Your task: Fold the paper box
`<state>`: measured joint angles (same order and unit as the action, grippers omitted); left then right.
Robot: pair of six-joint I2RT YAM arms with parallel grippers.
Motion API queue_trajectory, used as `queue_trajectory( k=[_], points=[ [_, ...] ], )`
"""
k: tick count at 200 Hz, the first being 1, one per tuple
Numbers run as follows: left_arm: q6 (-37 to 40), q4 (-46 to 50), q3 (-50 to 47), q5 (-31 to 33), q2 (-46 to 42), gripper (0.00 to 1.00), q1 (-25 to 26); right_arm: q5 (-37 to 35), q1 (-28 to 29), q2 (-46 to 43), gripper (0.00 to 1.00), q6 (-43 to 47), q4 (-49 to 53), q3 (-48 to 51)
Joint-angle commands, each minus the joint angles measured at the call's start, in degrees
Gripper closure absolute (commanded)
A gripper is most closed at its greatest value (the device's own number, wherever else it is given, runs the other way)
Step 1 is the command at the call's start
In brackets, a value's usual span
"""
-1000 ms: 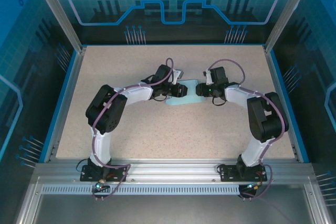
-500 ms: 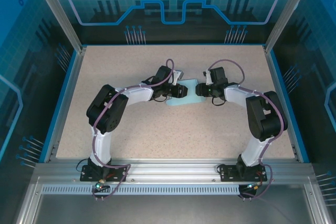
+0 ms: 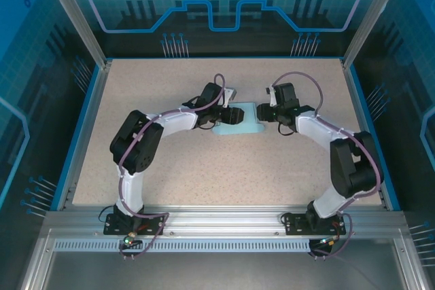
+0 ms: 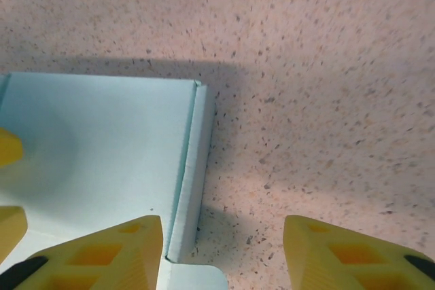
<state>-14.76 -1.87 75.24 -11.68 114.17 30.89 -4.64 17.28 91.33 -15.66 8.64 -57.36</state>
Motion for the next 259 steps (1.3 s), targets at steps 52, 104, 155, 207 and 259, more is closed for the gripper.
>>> queue_trajectory(
  k=[52, 104, 155, 207, 259],
  points=[
    [3.23, 1.09, 1.44, 7.25, -4.17, 0.25, -5.03, -20.09, 10.23, -10.34, 0.45, 6.17, -0.23, 5.53],
    [4.96, 4.18, 6.11, 4.75, 0.75, 0.20, -8.00, -20.99, 12.71, -11.61, 0.30, 7.11, 2.08, 6.04],
    [5.79, 8.87, 13.06, -3.03, 7.40, 0.22, -9.10, -16.63, 12.69, -11.35, 0.04, 4.95, 4.24, 6.91],
    [6.77, 13.16, 19.44, -8.53, 13.03, 0.22, -9.19, -15.29, 11.89, -14.30, 0.00, 3.75, 3.51, 10.38],
    [7.67, 17.23, 23.52, -14.51, 16.26, 0.25, -9.19, -6.17, 7.99, -15.89, 0.00, -0.14, 3.92, 11.12]
  ],
)
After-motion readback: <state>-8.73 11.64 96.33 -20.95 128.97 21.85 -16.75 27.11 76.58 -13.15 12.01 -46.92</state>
